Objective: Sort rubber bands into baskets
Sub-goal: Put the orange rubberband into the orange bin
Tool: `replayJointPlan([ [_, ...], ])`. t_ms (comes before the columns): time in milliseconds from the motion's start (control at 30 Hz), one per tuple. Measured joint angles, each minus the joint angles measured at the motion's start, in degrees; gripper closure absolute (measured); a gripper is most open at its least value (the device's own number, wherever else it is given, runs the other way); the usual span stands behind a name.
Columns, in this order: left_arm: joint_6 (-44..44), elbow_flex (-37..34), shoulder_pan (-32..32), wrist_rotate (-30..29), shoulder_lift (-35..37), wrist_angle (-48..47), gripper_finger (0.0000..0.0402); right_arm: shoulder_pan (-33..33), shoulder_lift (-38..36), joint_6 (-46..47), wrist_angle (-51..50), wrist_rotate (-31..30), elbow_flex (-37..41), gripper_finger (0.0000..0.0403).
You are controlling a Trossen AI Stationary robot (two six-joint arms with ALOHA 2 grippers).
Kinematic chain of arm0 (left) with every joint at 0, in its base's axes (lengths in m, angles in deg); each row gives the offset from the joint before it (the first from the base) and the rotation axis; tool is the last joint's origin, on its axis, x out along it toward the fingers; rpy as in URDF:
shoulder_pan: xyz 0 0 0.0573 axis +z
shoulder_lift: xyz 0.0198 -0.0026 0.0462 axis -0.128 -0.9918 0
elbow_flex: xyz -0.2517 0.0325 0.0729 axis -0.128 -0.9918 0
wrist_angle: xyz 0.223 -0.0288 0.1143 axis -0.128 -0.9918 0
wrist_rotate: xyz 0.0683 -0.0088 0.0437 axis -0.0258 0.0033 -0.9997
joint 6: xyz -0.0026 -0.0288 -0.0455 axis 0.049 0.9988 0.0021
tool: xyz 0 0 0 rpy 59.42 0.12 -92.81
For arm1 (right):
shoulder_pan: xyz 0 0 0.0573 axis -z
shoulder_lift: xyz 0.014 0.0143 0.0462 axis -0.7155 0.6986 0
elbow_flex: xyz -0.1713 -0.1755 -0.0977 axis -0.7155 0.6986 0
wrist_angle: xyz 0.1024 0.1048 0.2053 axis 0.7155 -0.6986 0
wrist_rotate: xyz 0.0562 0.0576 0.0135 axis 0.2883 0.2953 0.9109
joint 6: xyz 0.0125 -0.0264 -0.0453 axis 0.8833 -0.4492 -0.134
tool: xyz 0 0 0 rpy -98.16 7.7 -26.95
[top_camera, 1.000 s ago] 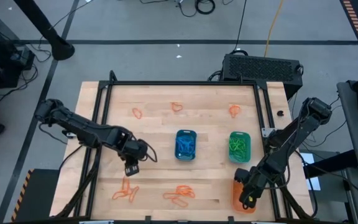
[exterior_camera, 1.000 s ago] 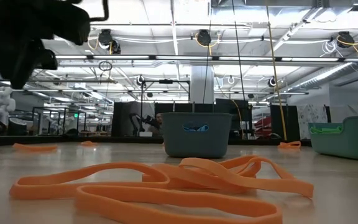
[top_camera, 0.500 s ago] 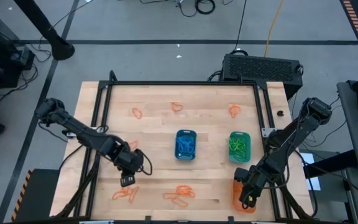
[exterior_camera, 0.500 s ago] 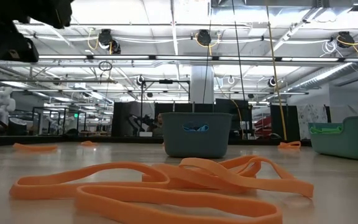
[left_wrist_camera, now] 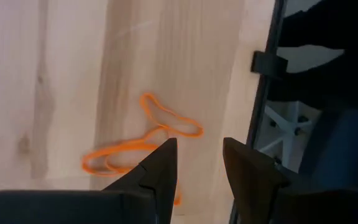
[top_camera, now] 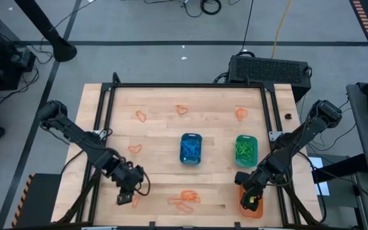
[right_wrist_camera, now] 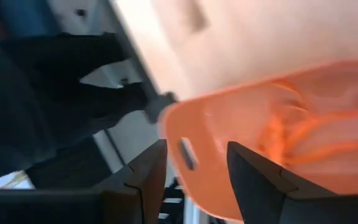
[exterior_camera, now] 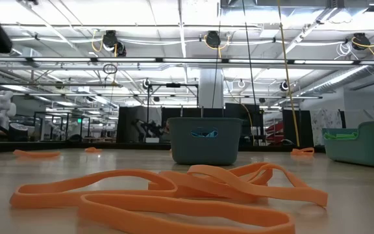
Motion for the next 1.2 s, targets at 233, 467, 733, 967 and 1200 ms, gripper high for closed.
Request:
replayJointPlan([
  [233, 3.67, -1.17, -4.28, -5.72, -4.05, 0.6, 0.0265, 0.4, 0.0, -3.23, 8.28, -0.71, 0.0, 0.0243],
  [467, 3.83, -1.15, -6.19, -6.76, -10.73, 7.25, 0.0265, 2.86, 0.0, -7.01, 8.22, -3.3, 0.0, 0.0243],
  [733, 6.96, -1.13, -6.7, -8.99, -19.57, 8.07, 0.0265, 3.36, -0.03, -9.57, 8.54, -3.25, 0.0, 0.0243],
  [967, 7.57, -0.76, -7.02, -9.41, -21.75, 8.13, 0.027, 4.57, -0.03, -11.21, 8.56, -2.89, 0.0, 0.0243],
  [1200, -0.98, 0.61, -7.4, -9.25, -20.44, 9.11, 0.0387, 5.96, -0.03, -12.95, 8.65, -2.46, 0.0, 0.0243],
])
